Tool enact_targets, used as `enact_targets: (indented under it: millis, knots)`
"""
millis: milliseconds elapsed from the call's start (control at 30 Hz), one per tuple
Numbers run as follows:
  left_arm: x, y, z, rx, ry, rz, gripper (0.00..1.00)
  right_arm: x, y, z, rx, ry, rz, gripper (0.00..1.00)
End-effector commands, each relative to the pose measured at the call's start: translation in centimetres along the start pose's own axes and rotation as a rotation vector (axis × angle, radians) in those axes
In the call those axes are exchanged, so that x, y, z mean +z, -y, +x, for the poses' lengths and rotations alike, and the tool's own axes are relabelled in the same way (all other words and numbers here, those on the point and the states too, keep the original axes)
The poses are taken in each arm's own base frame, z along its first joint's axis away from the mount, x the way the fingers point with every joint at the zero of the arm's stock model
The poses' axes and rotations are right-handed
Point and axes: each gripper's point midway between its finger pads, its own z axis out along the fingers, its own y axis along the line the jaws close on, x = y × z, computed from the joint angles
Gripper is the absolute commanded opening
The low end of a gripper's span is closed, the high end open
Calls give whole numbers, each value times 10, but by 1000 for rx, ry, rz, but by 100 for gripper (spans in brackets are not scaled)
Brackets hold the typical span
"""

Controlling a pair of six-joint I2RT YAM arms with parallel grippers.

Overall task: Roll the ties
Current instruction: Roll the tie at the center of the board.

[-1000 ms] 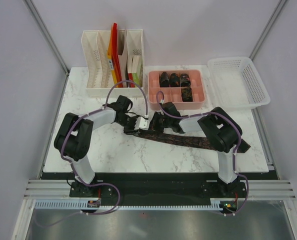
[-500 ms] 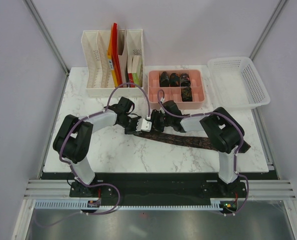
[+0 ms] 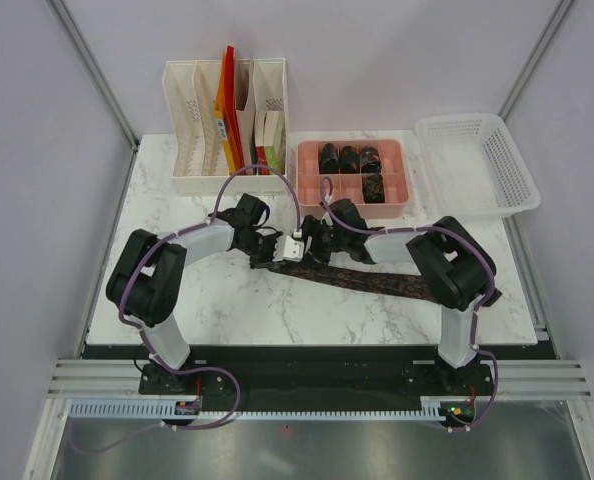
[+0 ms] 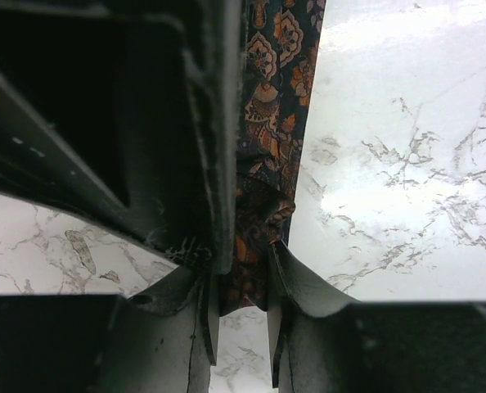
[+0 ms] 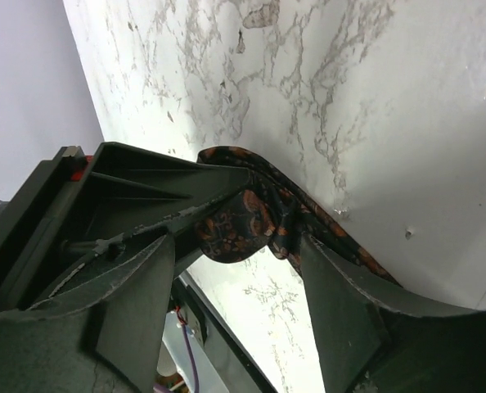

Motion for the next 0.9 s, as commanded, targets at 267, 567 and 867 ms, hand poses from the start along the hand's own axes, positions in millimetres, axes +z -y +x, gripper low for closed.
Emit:
enact_targets:
  millis: [267, 567, 867]
  knots:
    - [5, 9, 2, -53, -10, 22, 27, 10, 0, 7, -15, 2, 28, 61]
    - [0, 22, 10, -106, -49, 21, 27, 24, 19, 9, -65, -27, 54, 25]
    - [-15, 31, 4, -178, -50, -9, 37, 19, 35, 22, -152, -100, 71, 0]
